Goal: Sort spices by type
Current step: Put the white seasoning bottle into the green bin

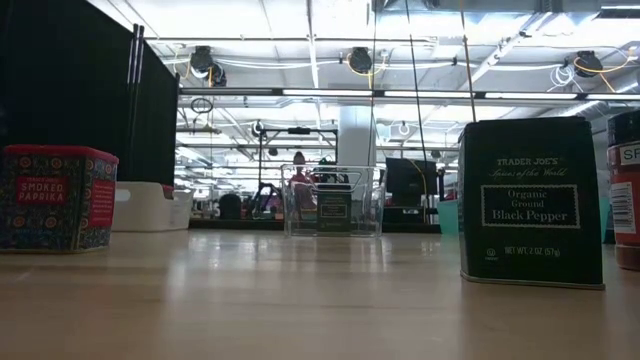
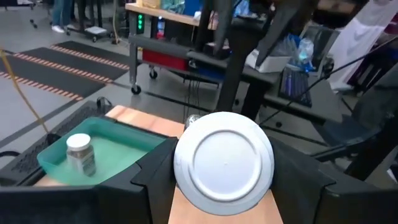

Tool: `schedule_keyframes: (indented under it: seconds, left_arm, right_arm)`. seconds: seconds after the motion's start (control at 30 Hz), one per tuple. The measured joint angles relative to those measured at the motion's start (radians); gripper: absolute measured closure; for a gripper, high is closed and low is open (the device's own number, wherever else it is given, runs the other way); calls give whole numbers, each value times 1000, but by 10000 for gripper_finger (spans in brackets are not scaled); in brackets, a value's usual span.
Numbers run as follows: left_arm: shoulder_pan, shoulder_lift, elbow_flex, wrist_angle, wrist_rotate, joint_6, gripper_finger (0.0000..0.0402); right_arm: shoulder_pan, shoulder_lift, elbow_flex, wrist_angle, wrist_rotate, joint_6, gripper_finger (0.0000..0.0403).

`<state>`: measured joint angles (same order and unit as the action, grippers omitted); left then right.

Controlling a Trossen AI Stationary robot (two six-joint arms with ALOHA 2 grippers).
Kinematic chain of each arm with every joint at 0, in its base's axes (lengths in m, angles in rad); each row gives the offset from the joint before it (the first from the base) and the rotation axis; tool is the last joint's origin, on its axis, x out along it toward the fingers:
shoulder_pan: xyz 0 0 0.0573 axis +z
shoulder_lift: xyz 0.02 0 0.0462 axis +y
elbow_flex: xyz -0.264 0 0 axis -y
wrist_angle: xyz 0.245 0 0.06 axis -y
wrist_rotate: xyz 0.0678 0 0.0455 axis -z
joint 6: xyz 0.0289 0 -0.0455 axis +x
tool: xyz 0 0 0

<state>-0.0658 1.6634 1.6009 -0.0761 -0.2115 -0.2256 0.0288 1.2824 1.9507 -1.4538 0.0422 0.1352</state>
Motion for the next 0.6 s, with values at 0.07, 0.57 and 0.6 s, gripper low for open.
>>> schedule_keyframes:
  seconds: [0.07, 0.57, 0.6]
  left_arm:
    - [-1, 0, 0, -2, 0, -1, 190]
    - [-36, 0, 0, 51, -2, -1, 190]
    - [-41, 0, 0, 49, -2, -1, 190]
  right_arm:
    - [-1, 29, 0, 5, -48, 3, 198]
    - [-3, 186, 0, 60, -71, -87, 106]
    - [-3, 194, 0, 60, -73, -94, 111]
